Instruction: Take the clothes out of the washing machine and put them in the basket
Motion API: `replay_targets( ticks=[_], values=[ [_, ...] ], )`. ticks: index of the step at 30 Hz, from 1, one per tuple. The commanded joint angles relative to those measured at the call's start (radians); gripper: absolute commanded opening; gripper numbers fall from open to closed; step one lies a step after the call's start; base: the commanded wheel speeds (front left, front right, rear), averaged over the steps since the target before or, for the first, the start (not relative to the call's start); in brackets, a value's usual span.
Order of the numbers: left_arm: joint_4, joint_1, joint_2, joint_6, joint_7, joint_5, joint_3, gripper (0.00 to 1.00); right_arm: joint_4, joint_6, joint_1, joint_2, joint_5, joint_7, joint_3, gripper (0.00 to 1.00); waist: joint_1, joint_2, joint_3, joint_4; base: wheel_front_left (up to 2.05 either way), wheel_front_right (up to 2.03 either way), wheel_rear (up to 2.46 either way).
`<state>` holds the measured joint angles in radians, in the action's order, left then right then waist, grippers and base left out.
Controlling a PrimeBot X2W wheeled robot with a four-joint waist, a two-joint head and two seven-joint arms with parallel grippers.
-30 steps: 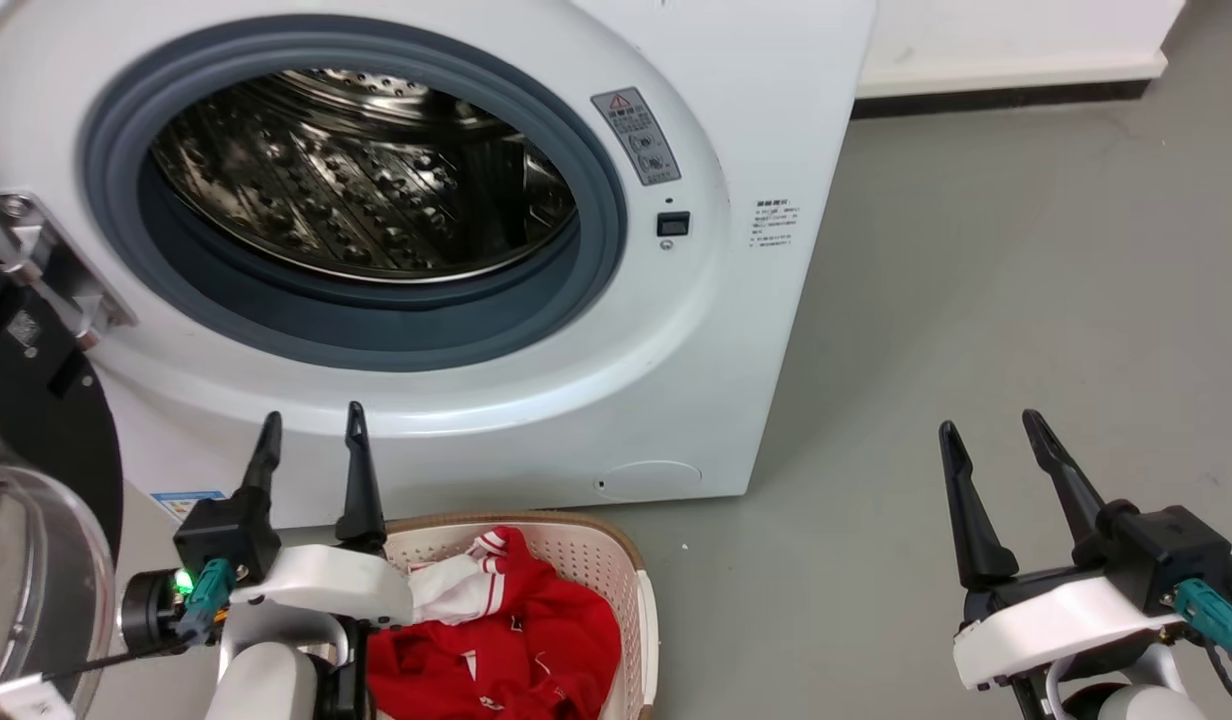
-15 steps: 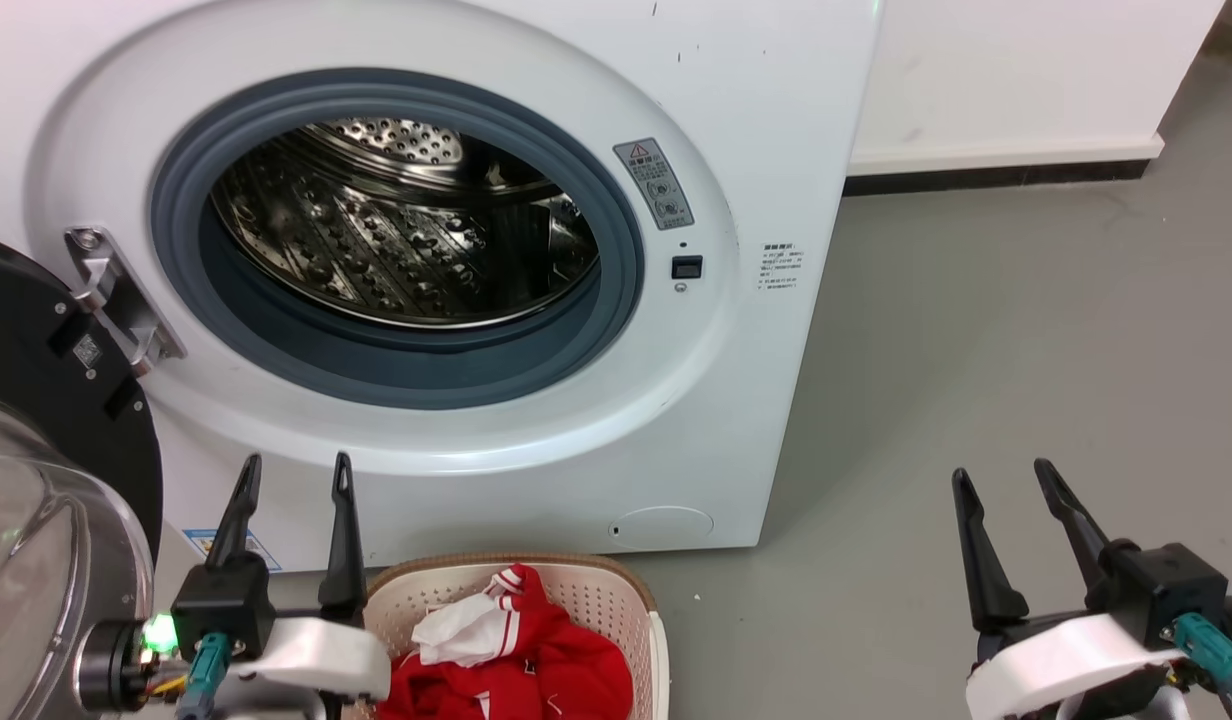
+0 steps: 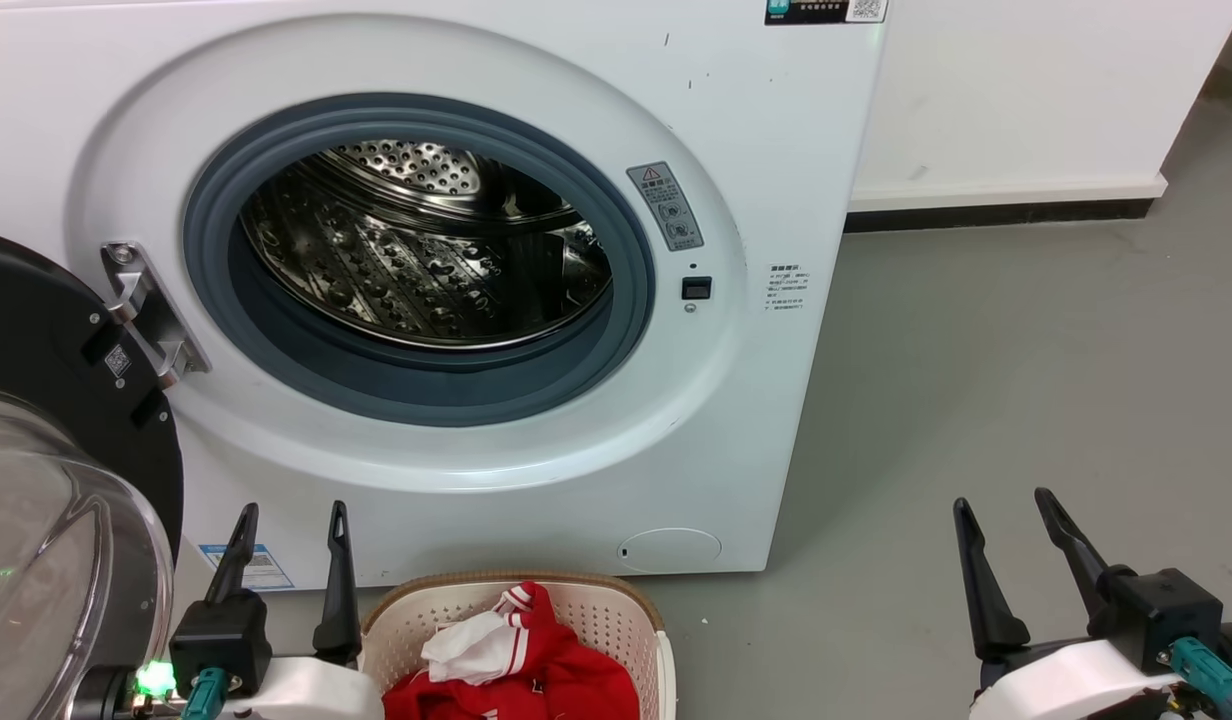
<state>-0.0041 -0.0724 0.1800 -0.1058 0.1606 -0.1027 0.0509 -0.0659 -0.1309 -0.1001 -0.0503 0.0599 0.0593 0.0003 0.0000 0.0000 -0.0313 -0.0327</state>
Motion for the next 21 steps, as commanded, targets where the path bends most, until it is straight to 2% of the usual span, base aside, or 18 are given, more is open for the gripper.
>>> replay_targets(
  ticks=[1, 21],
  values=[
    [-0.007, -0.006, 0.004, -0.002, -0.003, -0.007, -0.002, 1.00, -0.006, 0.000, -0.006, 0.000, -0.008, -0.003, 0.002, 1.00, 0.0000, 0.0000, -0.001, 0.001, 0.00, 0.00, 0.00],
    [0.003, 0.016, 0.017, 0.000, -0.022, -0.029, 0.014, 1.00, -0.023, 0.000, 0.000, 0.000, 0.002, -0.007, 0.013, 1.00, 0.0000, 0.0000, 0.004, 0.000, 0.00, 0.00, 0.00]
  ],
)
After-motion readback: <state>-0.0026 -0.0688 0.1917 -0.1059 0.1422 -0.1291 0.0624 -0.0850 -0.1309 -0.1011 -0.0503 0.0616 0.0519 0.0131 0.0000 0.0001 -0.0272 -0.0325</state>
